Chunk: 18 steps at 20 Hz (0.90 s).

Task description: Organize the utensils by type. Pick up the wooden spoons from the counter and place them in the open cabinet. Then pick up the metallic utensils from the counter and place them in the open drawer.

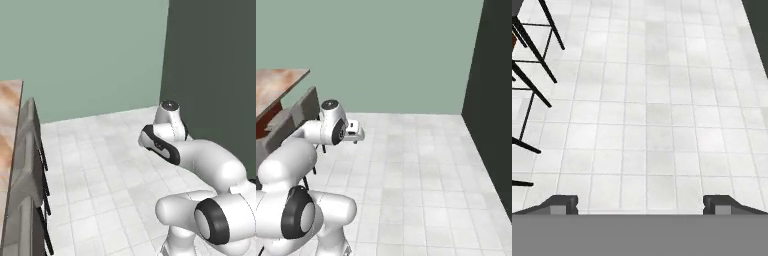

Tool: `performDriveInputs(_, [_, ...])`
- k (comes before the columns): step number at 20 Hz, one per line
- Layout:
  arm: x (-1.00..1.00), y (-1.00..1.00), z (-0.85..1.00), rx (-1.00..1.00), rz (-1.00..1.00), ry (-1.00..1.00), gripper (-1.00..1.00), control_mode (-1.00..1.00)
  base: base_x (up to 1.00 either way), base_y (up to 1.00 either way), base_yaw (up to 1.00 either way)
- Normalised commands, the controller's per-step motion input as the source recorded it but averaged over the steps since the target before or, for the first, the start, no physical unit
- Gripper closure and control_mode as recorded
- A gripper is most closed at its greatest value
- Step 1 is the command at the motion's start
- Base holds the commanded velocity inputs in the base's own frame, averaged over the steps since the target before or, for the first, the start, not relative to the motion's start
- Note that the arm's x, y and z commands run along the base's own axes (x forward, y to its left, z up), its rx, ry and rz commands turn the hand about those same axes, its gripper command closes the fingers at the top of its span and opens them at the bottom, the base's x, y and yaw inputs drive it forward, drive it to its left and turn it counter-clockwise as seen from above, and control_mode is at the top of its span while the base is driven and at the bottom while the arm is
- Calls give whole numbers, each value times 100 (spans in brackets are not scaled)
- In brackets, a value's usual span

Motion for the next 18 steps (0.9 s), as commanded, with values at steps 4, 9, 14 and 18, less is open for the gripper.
performDriveInputs(4, [0,0,0,0,0,0,-100,100,75,-1,74])
performDriveInputs(9, [0,0,0,0,0,0,-100,100,85,-4,55])
performDriveInputs(14, [0,0,0,0,0,0,-100,100,81,-5,61])
performDriveInputs(18, [0,0,0,0,0,0,-100,100,77,-6,64])
